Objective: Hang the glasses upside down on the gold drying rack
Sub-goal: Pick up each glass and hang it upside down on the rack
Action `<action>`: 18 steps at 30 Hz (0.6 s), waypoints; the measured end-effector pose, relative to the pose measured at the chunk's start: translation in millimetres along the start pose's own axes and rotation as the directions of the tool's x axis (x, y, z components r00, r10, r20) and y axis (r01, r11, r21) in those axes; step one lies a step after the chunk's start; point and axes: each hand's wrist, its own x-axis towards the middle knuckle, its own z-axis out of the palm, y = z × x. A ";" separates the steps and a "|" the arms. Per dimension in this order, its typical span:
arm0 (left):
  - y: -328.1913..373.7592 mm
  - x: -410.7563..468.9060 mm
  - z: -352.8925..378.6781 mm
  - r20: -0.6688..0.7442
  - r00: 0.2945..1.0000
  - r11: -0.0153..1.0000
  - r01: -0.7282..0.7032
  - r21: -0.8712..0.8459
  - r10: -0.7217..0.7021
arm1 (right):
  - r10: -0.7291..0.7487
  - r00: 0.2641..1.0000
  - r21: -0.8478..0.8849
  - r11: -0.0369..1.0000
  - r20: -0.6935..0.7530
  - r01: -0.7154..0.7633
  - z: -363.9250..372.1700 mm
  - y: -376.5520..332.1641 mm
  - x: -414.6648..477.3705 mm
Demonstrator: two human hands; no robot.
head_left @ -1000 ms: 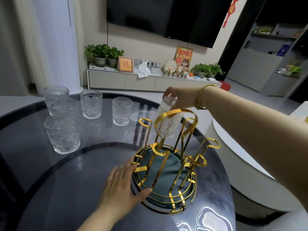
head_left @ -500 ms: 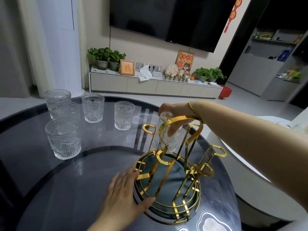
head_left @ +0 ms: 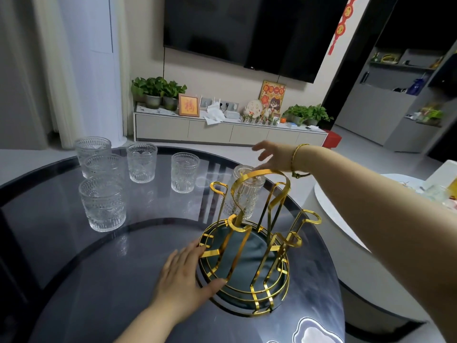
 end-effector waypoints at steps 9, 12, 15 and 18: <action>-25.6 -36.7 -40.1 -0.164 0.981 0.973 0.135 0.186 -0.105 | -0.250 0.802 0.137 0.916 -0.543 0.378 11.2 -71.6 -76.6; -60.4 -61.7 -73.1 -0.249 0.950 0.935 0.250 0.250 -0.187 | -0.268 0.778 0.274 0.830 -0.569 0.486 55.5 -116.8 -83.2; -92.8 -84.6 -100.1 -0.308 0.908 0.893 0.367 0.259 -0.284 | -0.255 0.822 0.402 0.774 -0.510 0.489 108.9 -154.1 -68.8; -113.4 -96.9 -112.4 -0.306 0.889 0.866 0.423 0.267 -0.340 | -0.210 0.894 0.525 0.747 -0.396 0.408 160.2 -177.1 -41.0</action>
